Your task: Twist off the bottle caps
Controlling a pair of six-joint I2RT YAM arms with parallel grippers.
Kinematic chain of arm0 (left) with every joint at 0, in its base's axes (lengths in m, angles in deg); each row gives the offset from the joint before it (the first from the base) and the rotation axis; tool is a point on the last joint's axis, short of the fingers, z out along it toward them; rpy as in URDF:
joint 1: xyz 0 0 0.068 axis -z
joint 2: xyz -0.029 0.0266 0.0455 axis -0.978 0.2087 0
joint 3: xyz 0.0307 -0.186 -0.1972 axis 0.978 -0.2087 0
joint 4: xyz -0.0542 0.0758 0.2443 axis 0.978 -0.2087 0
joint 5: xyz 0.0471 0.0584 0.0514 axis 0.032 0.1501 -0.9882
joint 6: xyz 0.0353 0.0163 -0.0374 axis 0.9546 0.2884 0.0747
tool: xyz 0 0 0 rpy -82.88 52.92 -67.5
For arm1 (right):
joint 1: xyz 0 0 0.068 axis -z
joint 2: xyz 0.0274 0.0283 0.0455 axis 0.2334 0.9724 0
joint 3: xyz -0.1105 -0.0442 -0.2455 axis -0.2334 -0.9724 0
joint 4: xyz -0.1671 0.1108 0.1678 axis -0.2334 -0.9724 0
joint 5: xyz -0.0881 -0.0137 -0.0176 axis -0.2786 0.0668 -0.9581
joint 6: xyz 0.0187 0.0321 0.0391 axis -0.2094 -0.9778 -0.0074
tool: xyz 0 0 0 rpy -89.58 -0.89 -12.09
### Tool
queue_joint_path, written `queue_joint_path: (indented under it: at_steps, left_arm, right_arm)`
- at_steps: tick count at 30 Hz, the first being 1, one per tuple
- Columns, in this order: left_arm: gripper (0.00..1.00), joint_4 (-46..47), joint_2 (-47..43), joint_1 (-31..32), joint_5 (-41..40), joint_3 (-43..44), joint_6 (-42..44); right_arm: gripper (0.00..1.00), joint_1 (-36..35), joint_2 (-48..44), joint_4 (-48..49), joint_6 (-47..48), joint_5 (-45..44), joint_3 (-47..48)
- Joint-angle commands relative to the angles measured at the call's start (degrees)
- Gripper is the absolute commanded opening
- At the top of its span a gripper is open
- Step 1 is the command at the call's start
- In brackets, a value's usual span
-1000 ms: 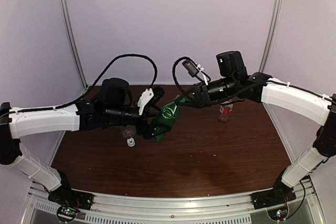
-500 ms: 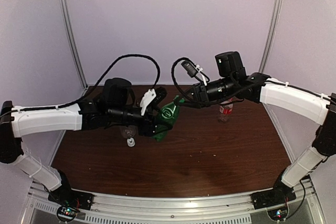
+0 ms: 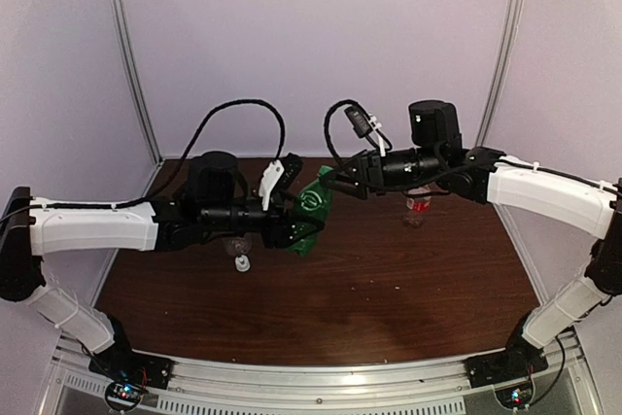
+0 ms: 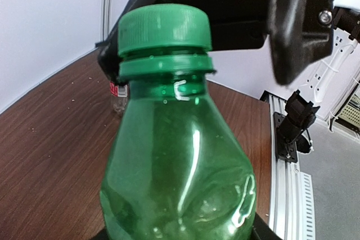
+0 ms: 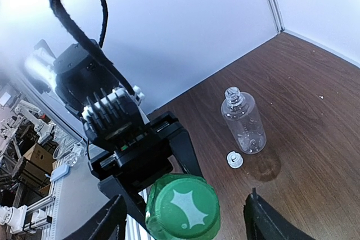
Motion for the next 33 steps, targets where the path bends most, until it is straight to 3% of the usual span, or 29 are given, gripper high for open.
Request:
queue_joint_path:
  at_steps: [1,9,14,25,33]
  left_arm:
    - [0.35,7.4,1.0,0.2,-0.2,-0.9,-3.7]
    - [0.35,9.2,1.6,0.2,0.5,-1.0,-5.1]
    - [0.34,9.4,1.7,0.2,0.9,-0.9,-5.3]
    - [0.34,10.1,1.8,0.2,1.3,-1.5,-5.6]
    - [0.33,12.9,1.3,0.2,4.0,-2.4,-6.5]
  right_arm:
    - [0.73,-0.7,-2.5,7.5,-2.8,-3.1,-1.6]
    - [0.68,-1.2,-1.3,8.6,-3.4,-4.1,-1.0]
    - [0.45,-1.3,-0.5,9.2,-3.8,-3.6,-0.7]
    - [0.09,-1.4,0.4,10.2,-4.3,-2.7,-0.8]
    - [0.02,-1.4,0.1,11.4,-1.4,-1.1,-1.3]
